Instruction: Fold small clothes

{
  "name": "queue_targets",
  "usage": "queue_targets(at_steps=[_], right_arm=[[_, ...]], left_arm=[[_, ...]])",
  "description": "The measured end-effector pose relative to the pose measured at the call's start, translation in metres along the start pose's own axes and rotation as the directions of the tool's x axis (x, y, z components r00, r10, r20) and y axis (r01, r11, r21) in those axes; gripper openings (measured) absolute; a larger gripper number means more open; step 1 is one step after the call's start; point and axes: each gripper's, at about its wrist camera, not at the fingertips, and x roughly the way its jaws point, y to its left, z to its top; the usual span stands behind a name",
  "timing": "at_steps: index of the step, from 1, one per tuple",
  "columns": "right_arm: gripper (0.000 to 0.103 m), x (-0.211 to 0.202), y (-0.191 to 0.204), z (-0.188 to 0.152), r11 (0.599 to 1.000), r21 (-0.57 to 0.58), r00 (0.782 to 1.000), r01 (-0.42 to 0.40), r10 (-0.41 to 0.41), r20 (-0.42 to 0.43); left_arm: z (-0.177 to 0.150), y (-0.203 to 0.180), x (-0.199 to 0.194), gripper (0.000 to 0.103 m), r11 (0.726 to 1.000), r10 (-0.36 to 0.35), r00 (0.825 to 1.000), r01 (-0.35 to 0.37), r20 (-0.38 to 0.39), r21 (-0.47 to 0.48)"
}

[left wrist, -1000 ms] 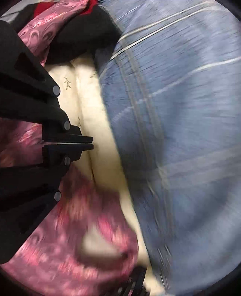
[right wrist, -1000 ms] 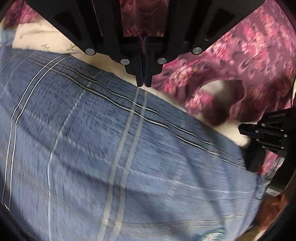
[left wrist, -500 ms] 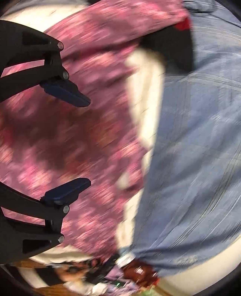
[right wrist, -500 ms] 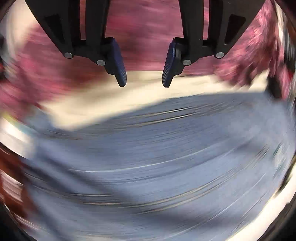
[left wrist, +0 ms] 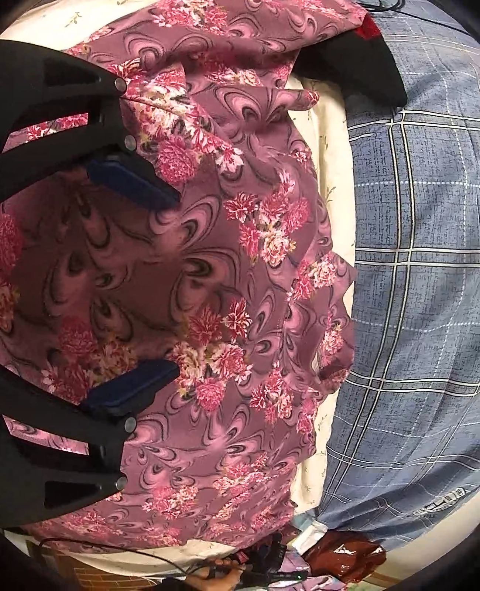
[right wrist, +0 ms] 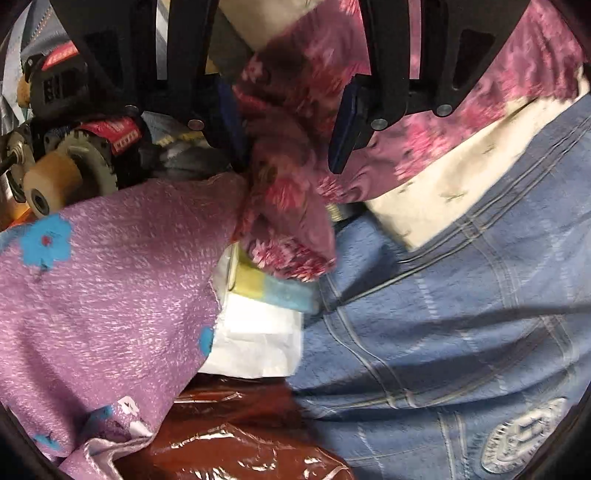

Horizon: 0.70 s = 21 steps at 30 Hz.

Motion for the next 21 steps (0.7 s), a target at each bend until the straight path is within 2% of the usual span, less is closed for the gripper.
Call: queue_targets(at_steps=[1,3,5,9,13,15,21], right_arm=[[0.036,0.003,-0.005,0.002,1.0,0.025,1.0,-0.007,0.007,0.0],[0.007,0.003,-0.012,0.004,0.999,0.044,1.0,-0.031,0.031,0.001],[0.006,-0.008,-0.016,0.004,0.998,0.034,0.999,-0.05,0.049,0.024],[0.006,-0.055,-0.018,-0.001,0.994,-0.022,0.99,-0.109,0.111,0.089],[0.006,-0.106,-0.003,-0.007,0.983,-0.073,0.976,-0.168,0.177,0.129],[0.006,-0.139,0.017,-0.012,0.972,-0.115,0.968,-0.204,0.217,0.123],[0.006,-0.172,0.086,-0.055,0.925,-0.221,0.943,-0.308,0.327,0.055]], left_arm=[[-0.01,0.012,-0.001,0.086,1.0,-0.006,1.0,0.006,0.001,0.0],[-0.008,0.003,0.009,0.086,1.0,-0.006,1.0,0.006,0.002,0.001],[-0.003,-0.012,0.03,0.088,1.0,-0.008,1.0,0.008,0.001,0.006],[-0.004,-0.015,0.031,0.088,1.0,-0.004,1.0,0.004,0.001,0.012],[0.0,-0.011,0.034,0.088,1.0,-0.023,1.0,0.023,-0.003,-0.008],[-0.001,-0.008,0.031,0.088,0.999,-0.041,0.999,0.041,-0.006,-0.025],[0.002,0.002,0.023,0.088,0.99,-0.107,0.994,0.104,-0.025,-0.095]])
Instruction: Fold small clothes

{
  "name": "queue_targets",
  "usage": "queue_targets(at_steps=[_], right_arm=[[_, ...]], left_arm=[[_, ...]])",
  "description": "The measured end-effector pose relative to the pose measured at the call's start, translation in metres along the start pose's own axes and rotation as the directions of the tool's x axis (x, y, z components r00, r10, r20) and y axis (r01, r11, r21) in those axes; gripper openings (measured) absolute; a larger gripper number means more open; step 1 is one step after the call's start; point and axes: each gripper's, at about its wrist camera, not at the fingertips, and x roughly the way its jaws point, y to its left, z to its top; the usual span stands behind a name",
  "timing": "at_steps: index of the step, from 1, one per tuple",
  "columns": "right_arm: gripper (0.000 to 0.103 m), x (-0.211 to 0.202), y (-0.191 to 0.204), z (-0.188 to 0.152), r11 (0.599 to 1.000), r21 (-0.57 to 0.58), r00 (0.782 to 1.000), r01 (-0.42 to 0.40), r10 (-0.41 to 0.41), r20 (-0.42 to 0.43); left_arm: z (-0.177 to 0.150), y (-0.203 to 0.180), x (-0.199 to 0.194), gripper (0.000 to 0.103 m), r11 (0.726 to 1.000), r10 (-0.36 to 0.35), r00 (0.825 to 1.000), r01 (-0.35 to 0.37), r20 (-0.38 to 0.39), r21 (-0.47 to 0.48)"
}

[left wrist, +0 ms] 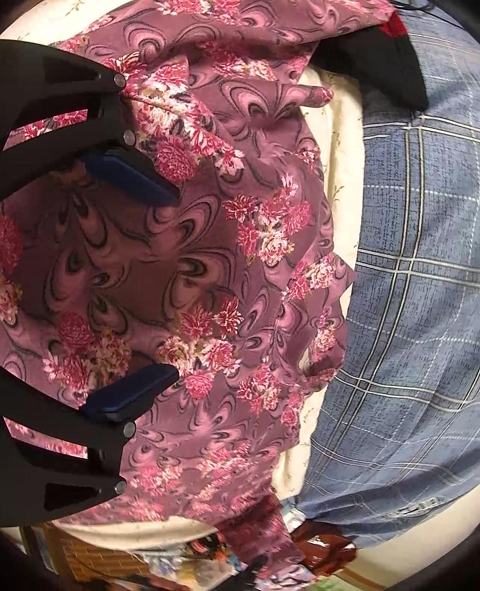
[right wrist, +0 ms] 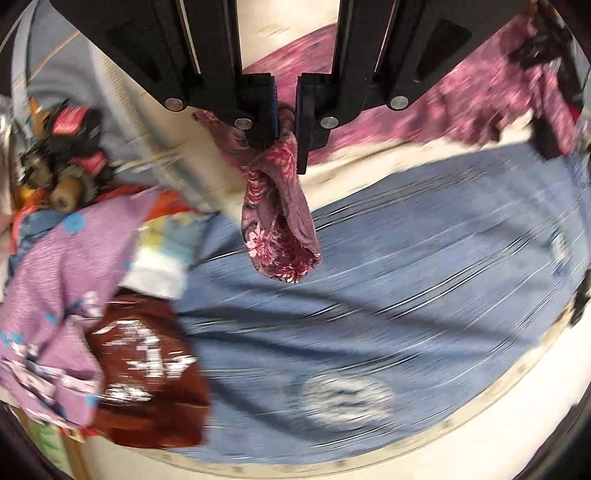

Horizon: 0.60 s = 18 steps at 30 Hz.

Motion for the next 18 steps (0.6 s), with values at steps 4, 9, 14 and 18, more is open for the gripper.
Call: queue_targets(at_steps=[4,9,14,18], right_arm=[[0.006,-0.003,0.056,-0.018,0.995,-0.033,0.994,-0.097,0.096,-0.045],[0.006,0.01,0.128,-0.049,0.974,-0.073,0.973,-0.215,0.207,-0.103],[0.006,0.021,0.203,-0.08,0.945,-0.122,0.945,-0.304,0.284,-0.159],[0.007,0.033,0.257,-0.109,0.924,-0.176,0.931,-0.34,0.303,-0.205]], left_arm=[[0.003,0.012,-0.005,0.088,0.995,-0.075,0.997,0.073,-0.026,-0.072],[0.007,0.026,-0.016,0.088,0.986,-0.119,0.993,0.115,-0.022,-0.123],[0.012,0.033,-0.034,0.088,0.986,-0.117,0.993,0.118,0.016,-0.114],[0.016,0.043,-0.047,0.088,0.989,-0.095,0.994,0.1,0.049,-0.111]])
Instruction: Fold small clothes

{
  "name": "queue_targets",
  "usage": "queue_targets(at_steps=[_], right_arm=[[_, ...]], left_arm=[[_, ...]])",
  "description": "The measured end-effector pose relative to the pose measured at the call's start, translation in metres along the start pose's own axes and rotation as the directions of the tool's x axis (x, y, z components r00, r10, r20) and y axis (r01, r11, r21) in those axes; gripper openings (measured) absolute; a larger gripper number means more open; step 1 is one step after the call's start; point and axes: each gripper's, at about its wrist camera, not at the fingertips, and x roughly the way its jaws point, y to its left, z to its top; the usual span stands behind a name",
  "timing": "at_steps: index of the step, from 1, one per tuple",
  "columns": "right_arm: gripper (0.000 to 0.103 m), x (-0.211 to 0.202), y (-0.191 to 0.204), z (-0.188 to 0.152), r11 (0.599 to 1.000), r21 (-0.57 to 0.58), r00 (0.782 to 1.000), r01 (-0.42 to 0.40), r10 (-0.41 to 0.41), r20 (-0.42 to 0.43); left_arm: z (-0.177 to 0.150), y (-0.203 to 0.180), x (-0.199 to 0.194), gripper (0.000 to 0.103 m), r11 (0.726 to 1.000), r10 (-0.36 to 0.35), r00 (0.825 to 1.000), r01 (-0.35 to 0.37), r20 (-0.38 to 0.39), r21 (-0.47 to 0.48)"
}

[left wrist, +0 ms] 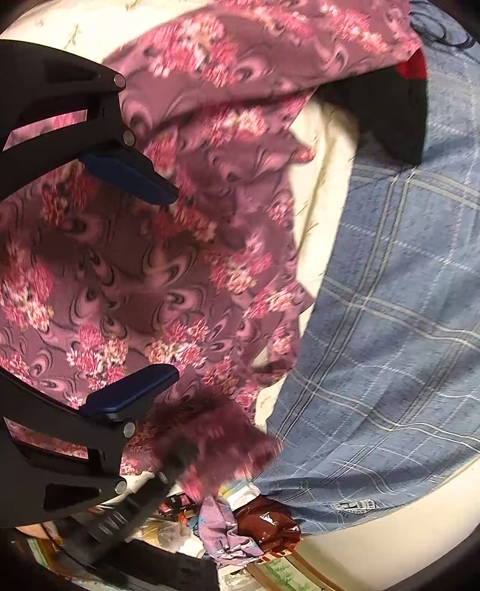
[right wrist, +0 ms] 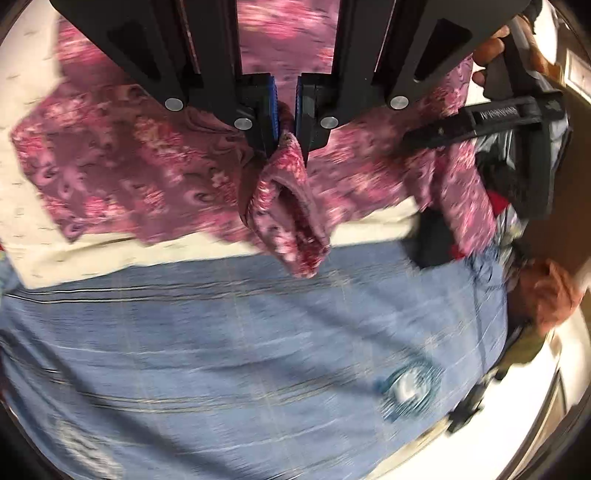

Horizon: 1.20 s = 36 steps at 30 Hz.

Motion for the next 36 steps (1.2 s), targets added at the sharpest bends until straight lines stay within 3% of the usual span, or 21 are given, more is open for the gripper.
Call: queue_targets(at_steps=[4,8,15,18,20,22,24,27,29,30,31,34,36], right_arm=[[0.007,0.025,0.034,-0.011,0.999,-0.039,1.0,-0.012,0.011,-0.025],[0.007,0.043,0.058,-0.022,0.998,-0.045,0.998,-0.046,0.044,-0.042],[0.03,0.075,0.072,-0.051,0.984,0.061,0.974,-0.167,0.174,-0.147],[0.03,0.059,0.06,-0.056,0.975,0.096,0.969,-0.202,0.214,-0.128],[0.031,0.043,0.048,-0.061,0.967,0.124,0.964,-0.224,0.239,-0.119],[0.038,0.022,0.035,-0.069,0.971,0.12,0.969,-0.207,0.22,-0.112],[0.039,0.005,0.022,-0.076,0.978,0.108,0.976,-0.181,0.192,-0.105],[0.039,-0.023,-0.011,-0.089,0.98,0.144,0.986,-0.136,0.148,-0.079],[0.039,-0.036,-0.036,-0.093,0.974,0.201,0.992,-0.108,0.12,-0.048],[0.039,-0.042,-0.051,-0.094,0.968,0.234,0.995,-0.091,0.1,-0.028],[0.039,-0.046,-0.062,-0.093,0.962,0.26,0.996,-0.079,0.086,-0.015],[0.042,-0.059,-0.105,-0.09,0.915,0.397,0.997,-0.071,0.057,0.049],[0.045,-0.064,-0.133,-0.089,0.863,0.496,0.994,-0.096,0.053,0.1]], left_arm=[[0.004,0.007,-0.011,0.088,0.999,0.035,0.999,-0.036,0.032,0.006],[0.009,0.02,-0.014,0.088,0.999,0.005,0.999,-0.004,0.035,-0.036],[0.013,0.043,-0.003,0.088,0.99,-0.054,0.999,0.053,-0.004,-0.129],[0.011,0.04,0.007,0.088,0.988,-0.075,0.996,0.068,-0.045,-0.136],[0.008,0.035,0.013,0.088,0.982,-0.13,0.988,0.116,-0.085,-0.146],[0.005,0.028,0.016,0.088,0.975,-0.178,0.978,0.161,-0.106,-0.154],[0.002,0.019,0.025,0.088,0.964,-0.236,0.961,0.212,-0.147,-0.16],[-0.004,0.01,0.041,0.087,0.962,-0.246,0.95,0.215,-0.193,-0.167],[-0.006,0.005,0.042,0.069,0.964,-0.236,0.958,0.21,-0.16,-0.166],[-0.005,0.001,0.039,0.029,0.964,-0.236,0.961,0.213,-0.142,-0.157],[-0.003,-0.001,0.037,0.004,0.964,-0.241,0.961,0.221,-0.135,-0.147],[0.002,0.002,0.016,0.005,0.975,-0.173,0.984,0.167,-0.035,-0.144],[0.006,0.007,0.006,0.005,0.979,-0.145,0.989,0.144,0.005,-0.147]])
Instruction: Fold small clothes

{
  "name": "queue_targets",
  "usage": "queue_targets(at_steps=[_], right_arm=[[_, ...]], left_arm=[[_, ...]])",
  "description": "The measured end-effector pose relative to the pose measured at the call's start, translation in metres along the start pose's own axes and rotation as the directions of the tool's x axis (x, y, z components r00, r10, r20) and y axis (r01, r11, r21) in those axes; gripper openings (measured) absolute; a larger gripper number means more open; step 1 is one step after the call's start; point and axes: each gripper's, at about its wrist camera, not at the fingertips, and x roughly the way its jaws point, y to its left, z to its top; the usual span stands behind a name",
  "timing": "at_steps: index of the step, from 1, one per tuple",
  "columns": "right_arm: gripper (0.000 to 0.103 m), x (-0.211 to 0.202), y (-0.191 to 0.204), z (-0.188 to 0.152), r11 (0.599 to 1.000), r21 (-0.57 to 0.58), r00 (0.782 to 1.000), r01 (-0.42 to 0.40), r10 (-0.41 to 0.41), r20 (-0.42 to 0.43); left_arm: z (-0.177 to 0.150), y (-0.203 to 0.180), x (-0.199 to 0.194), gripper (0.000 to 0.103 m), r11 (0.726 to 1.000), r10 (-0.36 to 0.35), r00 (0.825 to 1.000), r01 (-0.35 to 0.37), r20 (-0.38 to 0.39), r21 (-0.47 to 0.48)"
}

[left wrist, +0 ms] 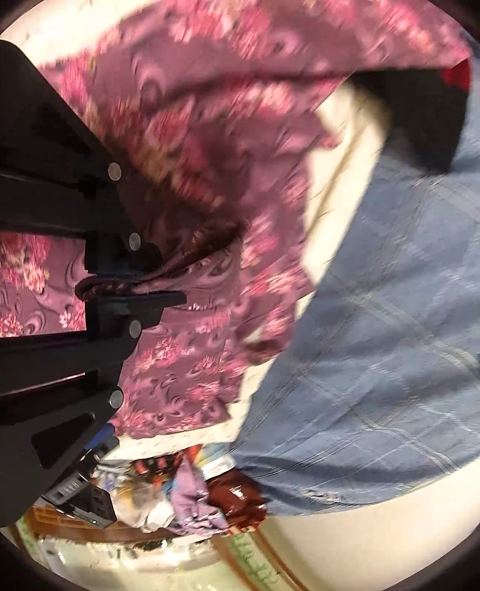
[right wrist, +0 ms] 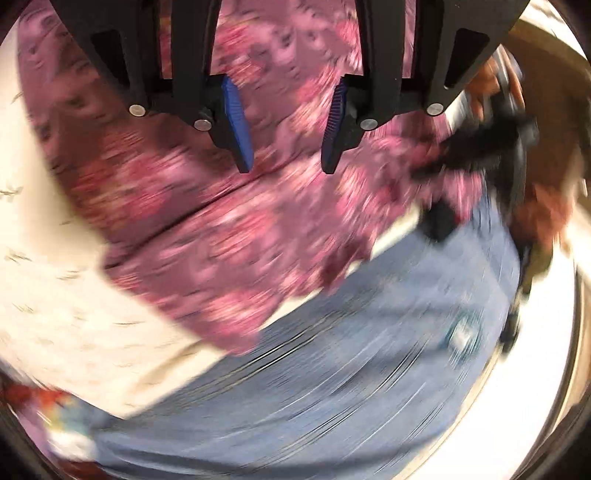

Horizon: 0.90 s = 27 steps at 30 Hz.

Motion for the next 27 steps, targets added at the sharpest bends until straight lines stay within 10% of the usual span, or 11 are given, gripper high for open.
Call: queue_targets(at_steps=[9,15,20,27], right_arm=[[0.049,0.019,-0.061,0.028,0.915,0.372,0.986,-0.156,0.121,0.116],[0.032,0.02,-0.077,0.028,0.825,0.535,0.982,-0.181,0.127,0.137],[0.047,0.001,-0.078,0.011,0.833,0.536,0.986,-0.136,0.062,0.154],[0.039,0.028,-0.067,0.034,0.88,0.466,0.99,-0.09,0.028,0.139]], left_arm=[[0.001,0.007,-0.002,0.005,1.0,-0.001,1.0,0.001,0.008,-0.028],[0.002,0.011,-0.006,0.005,0.999,-0.023,1.0,0.023,0.009,-0.045],[0.003,0.009,-0.013,0.005,0.998,-0.043,0.999,0.044,0.022,-0.05],[0.001,0.003,-0.013,0.005,0.999,-0.024,0.999,0.025,0.033,-0.022]])
